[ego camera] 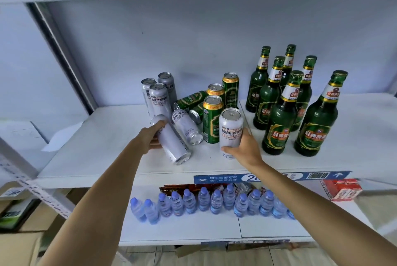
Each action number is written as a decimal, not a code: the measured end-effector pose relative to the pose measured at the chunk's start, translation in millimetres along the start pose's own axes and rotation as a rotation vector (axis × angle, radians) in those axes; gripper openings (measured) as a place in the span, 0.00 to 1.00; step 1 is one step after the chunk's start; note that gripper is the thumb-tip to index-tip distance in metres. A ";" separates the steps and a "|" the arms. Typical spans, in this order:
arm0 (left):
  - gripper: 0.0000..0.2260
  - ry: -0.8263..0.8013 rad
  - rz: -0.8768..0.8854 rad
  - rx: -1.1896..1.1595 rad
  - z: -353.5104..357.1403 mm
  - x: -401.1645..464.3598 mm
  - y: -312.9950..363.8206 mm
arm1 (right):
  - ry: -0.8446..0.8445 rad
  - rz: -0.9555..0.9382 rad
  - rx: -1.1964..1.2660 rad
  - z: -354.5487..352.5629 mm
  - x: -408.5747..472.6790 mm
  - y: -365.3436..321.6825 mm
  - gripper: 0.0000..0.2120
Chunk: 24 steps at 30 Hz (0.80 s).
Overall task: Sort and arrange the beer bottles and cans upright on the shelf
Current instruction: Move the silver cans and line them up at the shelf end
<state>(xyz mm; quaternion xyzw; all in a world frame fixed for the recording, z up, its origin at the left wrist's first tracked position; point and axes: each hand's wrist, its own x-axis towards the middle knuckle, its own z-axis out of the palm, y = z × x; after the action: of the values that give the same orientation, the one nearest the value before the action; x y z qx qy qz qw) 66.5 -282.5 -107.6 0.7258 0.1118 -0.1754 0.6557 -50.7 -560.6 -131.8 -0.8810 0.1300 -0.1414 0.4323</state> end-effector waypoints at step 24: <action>0.31 -0.152 0.735 0.728 182.3 -202.6 15.5 | 0.077 0.213 0.158 -208.5 -170.3 70.1 0.30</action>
<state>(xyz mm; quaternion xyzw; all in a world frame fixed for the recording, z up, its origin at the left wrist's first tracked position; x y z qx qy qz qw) -132.1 -451.2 -26.5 0.8833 -0.2665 -0.0136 0.3855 -291.3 -693.4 -88.8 -0.8194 0.2280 -0.1382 0.5075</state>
